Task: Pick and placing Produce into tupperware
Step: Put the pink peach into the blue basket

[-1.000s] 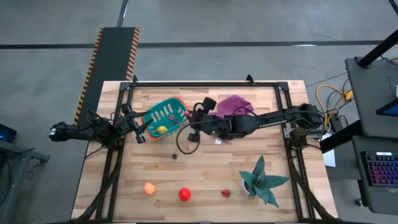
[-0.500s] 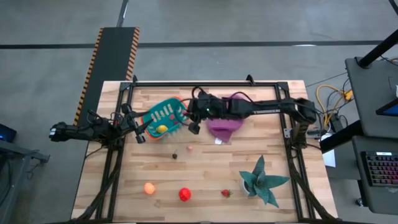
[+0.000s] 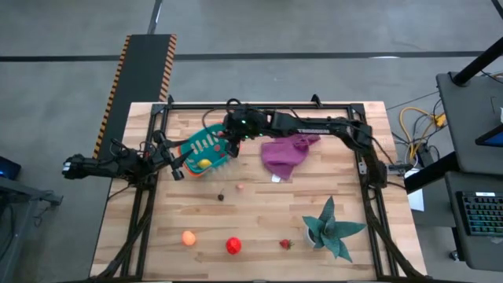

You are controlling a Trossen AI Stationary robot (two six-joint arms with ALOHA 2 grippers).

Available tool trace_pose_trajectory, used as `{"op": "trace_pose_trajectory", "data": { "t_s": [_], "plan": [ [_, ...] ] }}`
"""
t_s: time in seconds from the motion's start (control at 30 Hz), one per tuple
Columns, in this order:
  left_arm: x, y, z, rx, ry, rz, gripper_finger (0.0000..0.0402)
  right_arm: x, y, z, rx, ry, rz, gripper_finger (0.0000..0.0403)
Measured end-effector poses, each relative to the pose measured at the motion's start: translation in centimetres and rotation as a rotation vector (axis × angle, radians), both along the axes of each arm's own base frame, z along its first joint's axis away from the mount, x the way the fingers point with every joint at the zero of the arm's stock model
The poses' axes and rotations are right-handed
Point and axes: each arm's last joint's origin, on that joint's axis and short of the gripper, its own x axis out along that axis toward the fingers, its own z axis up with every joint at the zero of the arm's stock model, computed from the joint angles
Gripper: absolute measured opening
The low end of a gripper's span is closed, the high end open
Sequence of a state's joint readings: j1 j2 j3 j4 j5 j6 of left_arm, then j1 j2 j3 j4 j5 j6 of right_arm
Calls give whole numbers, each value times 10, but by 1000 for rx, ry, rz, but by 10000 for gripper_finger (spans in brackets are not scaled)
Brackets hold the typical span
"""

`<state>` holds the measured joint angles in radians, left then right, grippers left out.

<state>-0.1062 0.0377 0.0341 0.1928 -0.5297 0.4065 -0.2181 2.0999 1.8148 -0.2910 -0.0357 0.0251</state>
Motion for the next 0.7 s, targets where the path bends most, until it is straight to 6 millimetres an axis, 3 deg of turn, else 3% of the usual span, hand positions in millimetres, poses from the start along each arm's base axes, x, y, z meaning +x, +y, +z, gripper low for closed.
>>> {"op": "trace_pose_trajectory", "data": {
  "t_s": [0.33, 0.7],
  "plan": [
    [0, 0, 0, -6, -1, -1, 151, 38, -32, -25, 6, 198, -11, 45],
    [0, 0, 0, -7, 1, -2, 151, 38, -33, -42, 83, 358, 28, 45]
  ]
}}
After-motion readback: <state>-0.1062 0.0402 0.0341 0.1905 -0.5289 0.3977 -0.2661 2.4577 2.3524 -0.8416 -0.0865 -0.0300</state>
